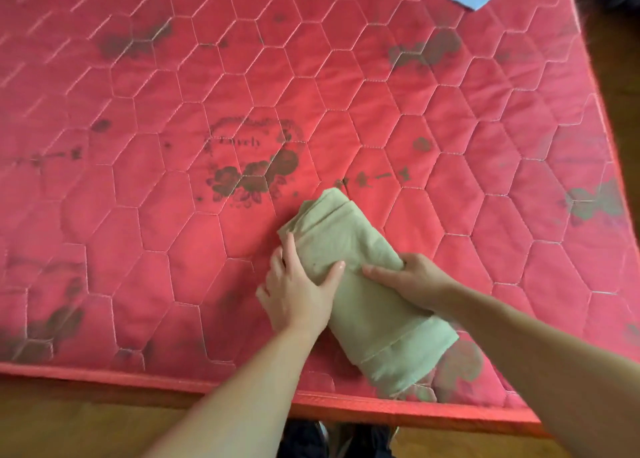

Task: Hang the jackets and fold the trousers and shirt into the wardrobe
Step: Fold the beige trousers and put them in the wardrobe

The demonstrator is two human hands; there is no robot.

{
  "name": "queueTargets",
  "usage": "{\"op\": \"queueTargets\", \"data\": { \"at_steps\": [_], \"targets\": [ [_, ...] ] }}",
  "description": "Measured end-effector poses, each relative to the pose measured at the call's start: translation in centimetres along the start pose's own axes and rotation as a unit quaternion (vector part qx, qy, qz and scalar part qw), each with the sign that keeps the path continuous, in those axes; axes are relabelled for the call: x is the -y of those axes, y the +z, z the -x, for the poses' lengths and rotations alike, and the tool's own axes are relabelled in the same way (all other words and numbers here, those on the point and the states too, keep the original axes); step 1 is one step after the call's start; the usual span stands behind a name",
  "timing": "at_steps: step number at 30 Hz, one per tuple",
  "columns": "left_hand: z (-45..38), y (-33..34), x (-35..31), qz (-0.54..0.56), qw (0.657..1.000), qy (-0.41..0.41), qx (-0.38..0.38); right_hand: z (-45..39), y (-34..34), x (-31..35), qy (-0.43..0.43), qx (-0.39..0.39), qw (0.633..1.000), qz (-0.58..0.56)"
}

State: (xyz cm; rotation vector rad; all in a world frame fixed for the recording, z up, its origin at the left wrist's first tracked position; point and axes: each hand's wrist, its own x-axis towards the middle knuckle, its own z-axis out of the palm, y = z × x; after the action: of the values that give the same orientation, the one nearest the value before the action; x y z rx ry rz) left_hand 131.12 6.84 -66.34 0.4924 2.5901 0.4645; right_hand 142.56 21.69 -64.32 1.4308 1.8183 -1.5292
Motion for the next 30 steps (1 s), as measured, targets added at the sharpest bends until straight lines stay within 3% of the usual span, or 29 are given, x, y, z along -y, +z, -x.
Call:
{"op": "queueTargets", "data": {
  "at_steps": [3,4,6,7,8,13,18,24,30],
  "targets": [
    [-0.1,-2.7,-1.4,0.225,0.967,-0.095,0.071,2.3,-0.6,2.4,-0.039,0.012,0.998,-0.047],
    [-0.5,-4.1,-1.9,0.311,0.933,-0.148,0.107,3.0,-1.2,3.7,-0.058,0.014,0.997,-0.057],
    [-1.3,-7.1,-3.0,0.485,0.823,-0.219,0.198,4.9,-2.9,7.0,-0.088,0.006,0.992,-0.085],
    [-1.4,-8.6,-3.6,0.539,0.774,-0.221,0.248,6.1,-3.9,8.7,-0.101,0.0,0.99,-0.1],
    [-1.3,-10.3,-4.4,0.561,0.748,-0.211,0.284,7.3,-5.0,10.5,-0.113,-0.002,0.987,-0.115],
    [0.4,-18.3,-9.4,0.627,0.692,-0.136,0.332,14.7,-9.9,17.9,-0.161,0.034,0.968,-0.19],
    [2.1,-27.2,-15.1,0.662,0.675,-0.022,0.324,20.7,-13.7,23.1,-0.161,0.054,0.957,-0.235],
    [5.4,-40.1,-19.4,0.63,0.724,0.066,0.274,29.7,-17.1,30.7,-0.263,0.017,0.949,-0.176],
    [8.9,-52.5,-19.6,0.654,0.717,0.119,0.21,38.2,-16.6,39.4,-0.301,0.142,0.905,-0.264]
  ]
}}
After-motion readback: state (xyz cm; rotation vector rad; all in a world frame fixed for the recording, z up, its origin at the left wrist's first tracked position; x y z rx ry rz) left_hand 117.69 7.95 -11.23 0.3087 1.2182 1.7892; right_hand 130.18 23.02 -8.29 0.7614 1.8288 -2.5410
